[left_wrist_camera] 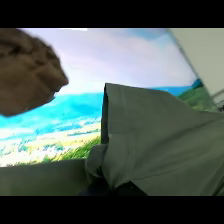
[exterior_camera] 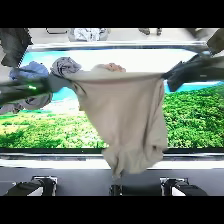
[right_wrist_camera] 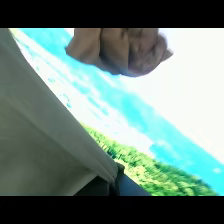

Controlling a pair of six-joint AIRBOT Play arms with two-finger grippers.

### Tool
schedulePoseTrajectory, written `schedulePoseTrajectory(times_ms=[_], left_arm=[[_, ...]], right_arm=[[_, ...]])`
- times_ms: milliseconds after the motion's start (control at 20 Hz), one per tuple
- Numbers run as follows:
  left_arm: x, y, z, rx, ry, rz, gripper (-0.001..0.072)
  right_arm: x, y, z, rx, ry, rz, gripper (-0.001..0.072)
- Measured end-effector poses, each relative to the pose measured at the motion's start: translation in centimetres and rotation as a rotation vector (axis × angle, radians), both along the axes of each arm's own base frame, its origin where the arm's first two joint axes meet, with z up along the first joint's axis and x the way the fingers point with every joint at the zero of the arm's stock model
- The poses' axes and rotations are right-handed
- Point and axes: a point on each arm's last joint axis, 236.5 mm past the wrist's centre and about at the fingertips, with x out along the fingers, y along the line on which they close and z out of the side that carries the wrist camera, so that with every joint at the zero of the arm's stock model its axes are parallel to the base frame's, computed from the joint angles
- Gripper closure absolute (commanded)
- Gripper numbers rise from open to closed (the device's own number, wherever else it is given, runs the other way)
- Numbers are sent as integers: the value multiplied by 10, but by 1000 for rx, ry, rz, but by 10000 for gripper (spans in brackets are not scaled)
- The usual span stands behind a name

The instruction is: Fold the shirts.

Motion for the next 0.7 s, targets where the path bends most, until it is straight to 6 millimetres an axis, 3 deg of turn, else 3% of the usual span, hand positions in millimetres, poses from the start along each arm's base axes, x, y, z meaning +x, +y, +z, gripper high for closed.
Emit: schedulePoseTrajectory(times_ms=[150,250,300,350,400,550,700], left_arm=[[29,1,-111,20,235,36,677],[38,-2,-160,4,349,50,677],[41,-5,-174,-13,388,56,638],[43,-7,-184,-28,415,61,331],[47,-8,-189,-38,424,63,-13],[62,-2,-171,-53,388,27,-7],[76,25,-138,-38,336,-3,-6]], right_arm=[[51,14,-97,105,196,-35,669],[67,32,-143,219,310,-57,666],[71,40,-156,274,349,-67,567],[75,46,-165,320,378,-74,278],[77,50,-170,347,394,-79,12],[80,42,-153,391,373,-70,2],[64,1,-119,341,334,-74,8]])
